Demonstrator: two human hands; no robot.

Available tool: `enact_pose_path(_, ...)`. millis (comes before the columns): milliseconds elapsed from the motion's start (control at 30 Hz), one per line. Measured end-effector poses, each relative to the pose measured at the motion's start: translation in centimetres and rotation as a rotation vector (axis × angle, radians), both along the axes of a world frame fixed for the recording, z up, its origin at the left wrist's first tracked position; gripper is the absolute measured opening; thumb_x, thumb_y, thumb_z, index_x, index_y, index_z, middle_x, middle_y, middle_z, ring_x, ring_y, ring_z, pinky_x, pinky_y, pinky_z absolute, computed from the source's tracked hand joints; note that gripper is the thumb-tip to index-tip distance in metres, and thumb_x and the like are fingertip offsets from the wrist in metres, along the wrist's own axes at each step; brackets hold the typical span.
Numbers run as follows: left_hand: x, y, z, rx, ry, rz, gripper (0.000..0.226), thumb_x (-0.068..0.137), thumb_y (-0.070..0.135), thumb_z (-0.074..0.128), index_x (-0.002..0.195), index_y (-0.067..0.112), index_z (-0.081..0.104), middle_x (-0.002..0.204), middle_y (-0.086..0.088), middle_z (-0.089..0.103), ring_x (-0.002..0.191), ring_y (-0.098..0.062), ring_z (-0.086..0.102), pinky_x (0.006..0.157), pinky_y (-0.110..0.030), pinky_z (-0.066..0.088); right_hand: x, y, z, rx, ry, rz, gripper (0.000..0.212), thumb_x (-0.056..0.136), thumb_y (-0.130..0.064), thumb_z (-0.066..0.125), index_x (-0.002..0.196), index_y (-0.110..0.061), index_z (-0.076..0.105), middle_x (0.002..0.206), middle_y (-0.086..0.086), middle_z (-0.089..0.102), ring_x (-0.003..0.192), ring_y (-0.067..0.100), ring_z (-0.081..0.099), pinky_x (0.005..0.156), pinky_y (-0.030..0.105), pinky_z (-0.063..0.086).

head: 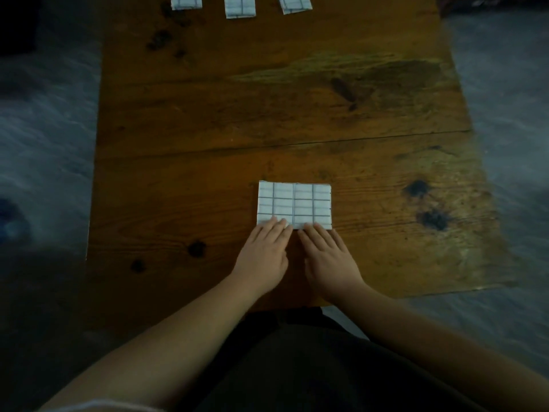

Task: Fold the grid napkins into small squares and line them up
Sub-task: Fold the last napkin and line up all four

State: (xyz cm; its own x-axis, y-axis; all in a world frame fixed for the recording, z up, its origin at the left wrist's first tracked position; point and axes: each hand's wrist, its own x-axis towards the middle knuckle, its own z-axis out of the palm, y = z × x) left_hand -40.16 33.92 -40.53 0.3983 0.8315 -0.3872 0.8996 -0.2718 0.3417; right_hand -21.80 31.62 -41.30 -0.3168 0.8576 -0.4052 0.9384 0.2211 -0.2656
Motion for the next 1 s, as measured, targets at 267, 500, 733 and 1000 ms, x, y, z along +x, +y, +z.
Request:
enact_pose_path(267,-0.4,0.0,-2.0,-0.018,0.114,-0.095,0.064,0.107,0.045,0.026,0.162,0.020,0.003,0.170,-0.001,0.000,0.155,-0.016,-0.007,0.127,-0.043,0.001,-1.3,0.7,-0.9,-0.038,-0.088,-0.014,0.064,0.106,-0.044,0.024,0.162,-0.021,0.004,0.170,-0.002,0.001,0.155,0.015,-0.009,0.126,0.049,-0.004)
enact_pose_path(500,-3.5,-0.6,-2.1,-0.038,0.158,-0.018,0.065,0.107,0.046,0.021,0.161,0.020,-0.003,0.170,0.001,-0.004,0.155,-0.013,-0.009,0.127,-0.042,0.001,0.8,-0.8,-0.9,-0.049,-0.114,-0.146,0.067,0.105,-0.044,0.025,0.163,-0.019,0.000,0.171,-0.001,-0.001,0.156,0.015,-0.006,0.126,0.045,-0.003)
enact_pose_path(733,-2.2,-0.6,-1.4,0.006,0.149,0.003,0.067,0.106,0.044,0.027,0.161,0.017,0.000,0.170,-0.003,-0.003,0.155,-0.017,-0.009,0.127,-0.041,0.001,0.1,-0.9,-0.3,-0.042,-0.059,-0.223,0.069,0.106,-0.042,0.028,0.162,-0.015,-0.001,0.171,0.004,0.000,0.156,0.018,-0.007,0.127,0.043,-0.002)
enact_pose_path(1000,0.5,-0.4,-1.9,-0.019,0.141,-0.083,0.065,0.107,0.045,0.025,0.162,0.019,0.002,0.170,-0.002,-0.001,0.155,-0.017,-0.008,0.126,-0.042,-0.002,-2.0,0.1,-1.3,-0.058,-0.060,-0.078,0.065,0.106,-0.045,0.022,0.162,-0.022,-0.002,0.170,-0.002,-0.005,0.155,0.014,-0.012,0.126,0.045,-0.004)
